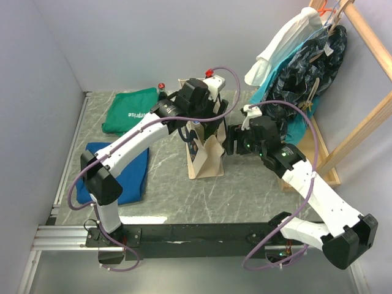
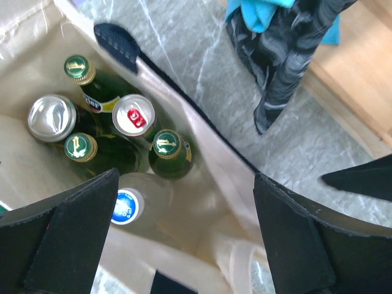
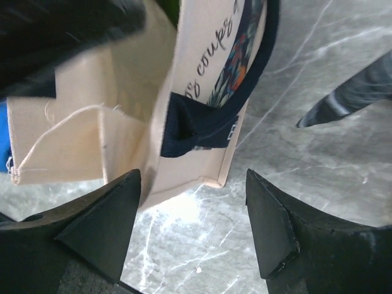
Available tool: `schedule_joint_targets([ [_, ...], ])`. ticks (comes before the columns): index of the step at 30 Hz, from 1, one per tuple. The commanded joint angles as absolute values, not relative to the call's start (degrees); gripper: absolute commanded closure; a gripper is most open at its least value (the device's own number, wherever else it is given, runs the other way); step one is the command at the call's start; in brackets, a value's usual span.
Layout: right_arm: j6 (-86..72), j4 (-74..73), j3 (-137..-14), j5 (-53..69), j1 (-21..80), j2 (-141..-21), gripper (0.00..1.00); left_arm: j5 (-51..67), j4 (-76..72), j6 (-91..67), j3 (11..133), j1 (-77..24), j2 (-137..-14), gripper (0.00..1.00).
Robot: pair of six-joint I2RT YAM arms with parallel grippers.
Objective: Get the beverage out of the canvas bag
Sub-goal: Adjust the canvas bag at the center of the board.
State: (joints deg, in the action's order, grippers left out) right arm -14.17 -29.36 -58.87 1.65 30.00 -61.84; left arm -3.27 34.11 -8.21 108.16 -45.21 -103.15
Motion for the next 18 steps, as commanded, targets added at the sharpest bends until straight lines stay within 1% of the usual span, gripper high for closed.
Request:
schedule_joint_targets([
  [1, -14.2, -30.9, -62.7, -3.1, 30.6, -58.0, 0.24, -4.2, 34.3, -7.2, 110.2, -45.2, -103.6, 0.04],
  [5, -14.7, -29.7, -64.3, -6.1, 30.5, -55.8, 0.21, -4.7, 33.8, -7.7, 108.9, -44.8, -103.7, 0.04],
  [8, -14.7, -27.9, -64.6, -7.3, 30.6, -54.0, 0.16, -4.9, 33.4, -7.5, 108.3, -44.2, -103.8, 0.04],
  [14, -14.9, -26.0, -64.9, -9.6, 30.6, -51.3, 0.13, -1.8, 32.0, -6.2, 108.1, -42.9, -105.4, 0.04],
  [18, -14.0, -25.1, -64.1, -10.8, 30.5, -50.2, 0.09, -2.2, 33.6, -6.4, 111.3, -42.5, -108.1, 0.04],
])
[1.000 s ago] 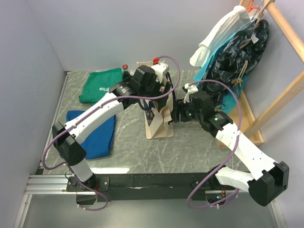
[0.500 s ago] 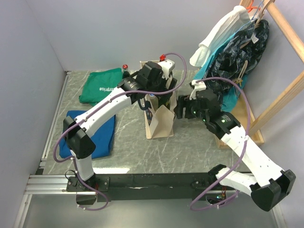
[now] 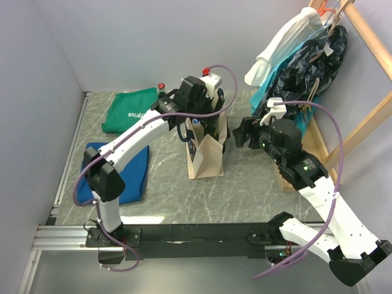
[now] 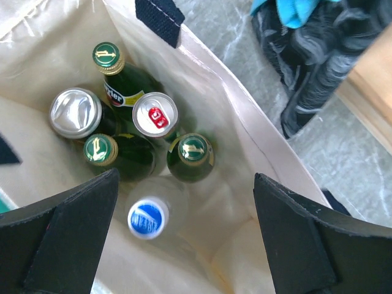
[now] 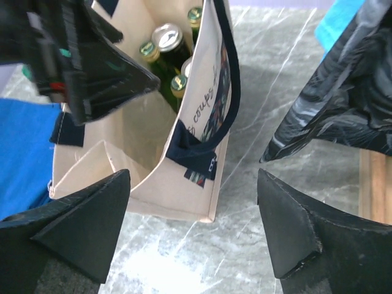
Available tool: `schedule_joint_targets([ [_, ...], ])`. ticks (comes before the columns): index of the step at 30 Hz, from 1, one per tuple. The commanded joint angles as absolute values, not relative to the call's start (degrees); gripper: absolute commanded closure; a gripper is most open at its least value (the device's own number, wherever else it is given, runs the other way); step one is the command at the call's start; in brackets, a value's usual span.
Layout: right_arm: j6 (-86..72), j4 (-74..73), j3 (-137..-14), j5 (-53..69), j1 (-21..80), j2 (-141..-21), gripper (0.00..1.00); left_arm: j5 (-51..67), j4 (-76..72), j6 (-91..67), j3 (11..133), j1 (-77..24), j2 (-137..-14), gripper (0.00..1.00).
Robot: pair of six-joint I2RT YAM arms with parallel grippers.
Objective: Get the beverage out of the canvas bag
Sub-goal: Adjust the canvas bag at the center of the board, then take out the drink from the canvas bag.
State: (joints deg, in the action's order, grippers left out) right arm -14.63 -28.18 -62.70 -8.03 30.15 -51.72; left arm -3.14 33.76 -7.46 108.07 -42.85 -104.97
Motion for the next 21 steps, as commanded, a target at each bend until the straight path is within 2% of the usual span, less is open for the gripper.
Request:
schedule_joint_targets([
  [1, -13.5, -25.1, -64.0, -11.0, 30.5, -50.4, 0.09, -2.3, 35.1, -6.7, 112.3, -42.2, -108.9, 0.04],
  [8, -11.9, -25.5, -64.2, -12.0, 30.4, -52.3, 0.08, -3.7, 39.5, -9.6, 116.5, -41.5, -113.0, 0.04],
  [21, -13.4, -25.0, -63.5, -9.8, 30.3, -52.6, 0.08, -9.0, 40.2, -10.5, 111.1, -41.5, -107.0, 0.04],
])
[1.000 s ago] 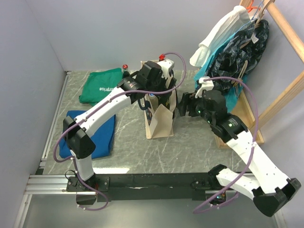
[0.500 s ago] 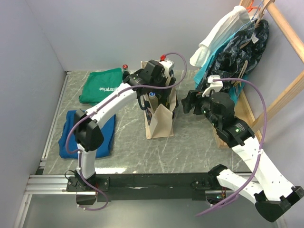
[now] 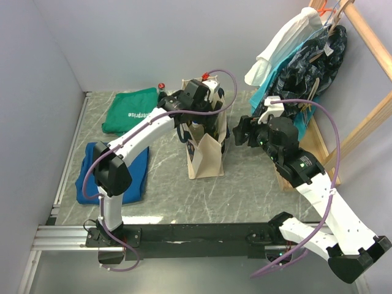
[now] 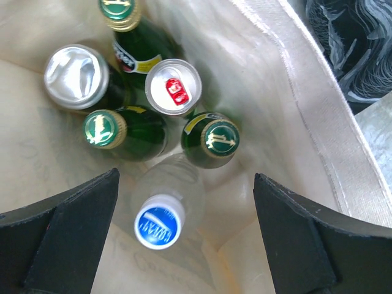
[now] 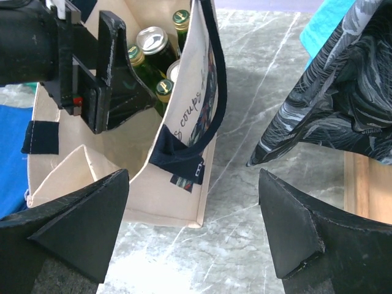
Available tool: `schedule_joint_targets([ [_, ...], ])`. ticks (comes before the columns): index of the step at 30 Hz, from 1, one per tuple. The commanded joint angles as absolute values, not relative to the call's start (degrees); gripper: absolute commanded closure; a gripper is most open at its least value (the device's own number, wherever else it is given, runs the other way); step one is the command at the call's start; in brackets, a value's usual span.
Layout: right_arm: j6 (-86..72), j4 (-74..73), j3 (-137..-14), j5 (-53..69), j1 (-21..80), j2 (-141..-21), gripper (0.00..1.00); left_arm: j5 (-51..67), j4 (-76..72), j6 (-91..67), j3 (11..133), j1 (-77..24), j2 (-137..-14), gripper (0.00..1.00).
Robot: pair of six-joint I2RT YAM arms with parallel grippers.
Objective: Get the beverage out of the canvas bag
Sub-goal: Take out the drink from the canvas bag.
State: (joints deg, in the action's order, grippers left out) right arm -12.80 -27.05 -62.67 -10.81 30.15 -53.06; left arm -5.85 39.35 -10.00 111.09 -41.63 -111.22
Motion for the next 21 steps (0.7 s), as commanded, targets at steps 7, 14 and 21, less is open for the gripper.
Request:
schedule_joint_targets([
  [7, -13.7, -25.5, -63.8, -9.5, 30.4, -53.3, 0.08, -12.7, 41.7, -11.6, 108.7, -41.5, -104.8, 0.04],
  [14, -14.1, -25.6, -64.1, -9.1, 30.4, -53.7, 0.08, -11.8, 41.6, -11.8, 107.3, -41.5, -104.1, 0.04],
  [21, -14.4, -25.8, -63.7, -9.1, 30.4, -53.3, 0.09, -10.7, 40.6, -12.0, 105.6, -41.5, -104.2, 0.04],
])
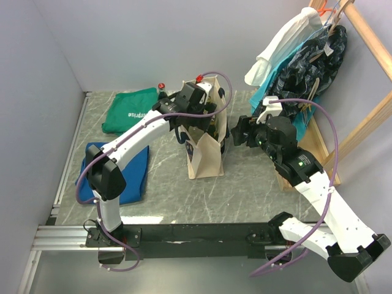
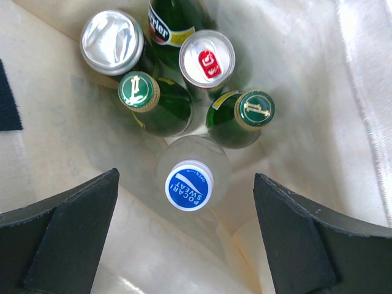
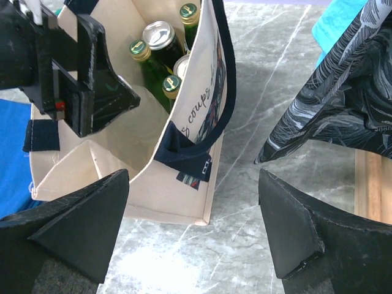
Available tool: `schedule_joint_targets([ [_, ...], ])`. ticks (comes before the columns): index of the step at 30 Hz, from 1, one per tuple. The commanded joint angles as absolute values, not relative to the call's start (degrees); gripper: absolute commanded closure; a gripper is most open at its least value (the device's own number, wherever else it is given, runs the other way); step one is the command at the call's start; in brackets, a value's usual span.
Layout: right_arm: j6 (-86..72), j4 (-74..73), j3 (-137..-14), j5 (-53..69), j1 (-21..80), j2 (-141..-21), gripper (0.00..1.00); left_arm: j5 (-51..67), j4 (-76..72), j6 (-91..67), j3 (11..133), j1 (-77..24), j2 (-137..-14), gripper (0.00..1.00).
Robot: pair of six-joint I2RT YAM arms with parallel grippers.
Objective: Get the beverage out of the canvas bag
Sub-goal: Take out the drink from the canvas bag.
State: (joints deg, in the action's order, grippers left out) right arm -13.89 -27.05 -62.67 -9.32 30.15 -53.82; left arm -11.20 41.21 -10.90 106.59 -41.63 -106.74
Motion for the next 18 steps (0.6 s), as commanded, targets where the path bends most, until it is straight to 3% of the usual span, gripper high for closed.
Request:
schedule_joint_targets([
  [1, -14.4, -25.8, -63.5, -9.1, 30.3, -53.1, 0.09, -10.6, 40.4, -12.0, 105.3, -41.5, -104.2, 0.04],
  [8, -14.6, -25.8, -63.3, -9.0, 30.4, -53.1, 0.10, -9.9, 39.9, -12.0, 105.0, -41.5, -104.7, 0.01],
  [16, -14.5, -25.8, -63.0, -9.5, 30.4, -53.1, 0.11, -9.2, 39.6, -12.2, 106.6, -41.5, -106.1, 0.12],
  [18, -14.3, -25.8, -62.9, -9.7, 30.4, -53.2, 0.11, -9.0, 39.6, -12.2, 106.6, -41.5, -106.2, 0.19],
])
